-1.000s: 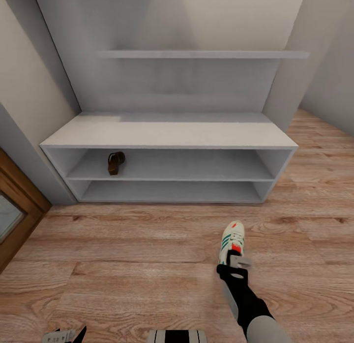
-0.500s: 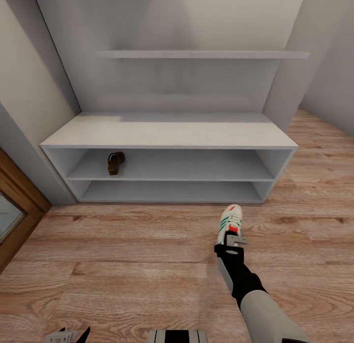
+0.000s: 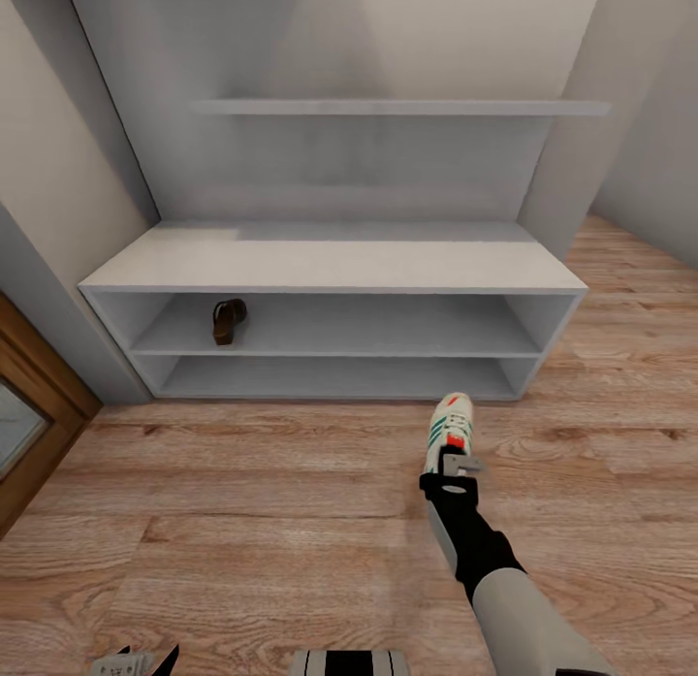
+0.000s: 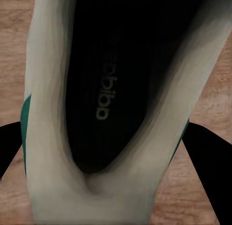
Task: Pick up the two gym shoes and the two sandals from the corridor floor and place them onto the hallstand (shoe rack) in the corridor, making sure they are on the rack and not on the floor. Arrange them so the two gym shoes are next to each other and the two sandals are next to each other.
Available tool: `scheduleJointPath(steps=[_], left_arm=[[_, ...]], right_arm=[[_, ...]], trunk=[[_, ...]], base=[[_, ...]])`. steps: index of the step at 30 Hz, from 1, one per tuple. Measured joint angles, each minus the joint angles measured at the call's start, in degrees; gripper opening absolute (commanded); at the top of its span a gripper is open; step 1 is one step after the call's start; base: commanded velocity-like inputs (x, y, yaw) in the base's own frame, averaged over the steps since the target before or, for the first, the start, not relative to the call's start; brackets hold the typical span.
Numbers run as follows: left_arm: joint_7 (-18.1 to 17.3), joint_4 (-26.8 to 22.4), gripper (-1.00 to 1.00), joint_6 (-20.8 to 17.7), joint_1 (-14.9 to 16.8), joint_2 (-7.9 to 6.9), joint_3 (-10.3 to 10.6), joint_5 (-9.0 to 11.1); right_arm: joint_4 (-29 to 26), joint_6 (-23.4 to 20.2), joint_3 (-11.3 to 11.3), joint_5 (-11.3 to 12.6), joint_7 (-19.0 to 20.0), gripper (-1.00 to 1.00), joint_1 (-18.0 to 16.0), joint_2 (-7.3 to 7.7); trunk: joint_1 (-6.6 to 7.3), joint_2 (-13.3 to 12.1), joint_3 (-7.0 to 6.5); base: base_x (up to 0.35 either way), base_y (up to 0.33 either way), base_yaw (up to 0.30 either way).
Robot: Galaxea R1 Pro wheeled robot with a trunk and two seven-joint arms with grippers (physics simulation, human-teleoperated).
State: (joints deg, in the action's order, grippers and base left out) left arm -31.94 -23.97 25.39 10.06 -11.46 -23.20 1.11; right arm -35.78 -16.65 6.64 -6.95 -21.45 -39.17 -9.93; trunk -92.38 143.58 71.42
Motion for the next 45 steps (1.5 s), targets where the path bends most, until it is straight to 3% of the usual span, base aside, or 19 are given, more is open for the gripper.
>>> scheduleJointPath(steps=[11,22,23,24,25,31,38,45], left_arm=[[0.0,0.9,1.00,-0.1,0.0,0.01,0.1,-0.2],[0.1,1.1,1.00,-0.3,0.0,0.02,-0.2,-3.5],[0.1,1.1,1.00,-0.3,0.0,0.01,-0.2,-3.9],[0.1,1.1,1.00,-0.3,0.0,0.01,-0.2,-3.9],[0.1,1.1,1.00,-0.3,0.0,0.01,-0.2,-3.9],[0.1,1.1,1.00,-0.3,0.0,0.00,-0.2,-4.0],[0.1,1.1,1.00,-0.3,0.0,0.00,-0.1,-4.0],[0.0,1.1,1.00,-0.3,0.0,0.00,-0.1,-4.0]], right_arm=[[-3.7,-3.6,-3.9,0.2,0.0,-1.00,-3.4,0.00],[-7.4,-7.1,-6.6,0.3,0.1,-1.00,-6.8,-0.05],[-10.5,-18.2,-7.3,-0.1,0.0,-1.00,-6.8,-0.06],[-10.1,-26.8,-7.6,1.2,-0.1,-1.00,-6.8,-0.06],[-10.5,-27.4,-8.0,0.3,-0.1,-1.00,-6.8,-0.07],[-10.3,-27.4,-9.0,0.4,0.6,-1.00,-6.8,-0.07],[-10.0,-27.5,-9.4,0.6,5.1,-1.00,-6.8,-0.07],[-9.9,-27.6,-9.4,0.3,6.6,-1.00,-6.8,-0.07]], trunk=[[0.00,0.0,0.00],[0.00,0.0,0.00],[0.01,0.0,-0.01],[-0.01,0.0,0.01],[0.00,0.0,0.00],[0.00,0.0,0.00],[0.00,0.0,0.00],[0.00,0.0,0.00]], base=[[0.000,0.000,0.000],[0.000,0.000,0.000],[0.000,0.000,0.000],[0.000,0.000,0.000],[0.000,0.000,0.000],[0.000,0.000,0.000],[0.000,0.000,0.000],[0.000,0.000,0.000]])
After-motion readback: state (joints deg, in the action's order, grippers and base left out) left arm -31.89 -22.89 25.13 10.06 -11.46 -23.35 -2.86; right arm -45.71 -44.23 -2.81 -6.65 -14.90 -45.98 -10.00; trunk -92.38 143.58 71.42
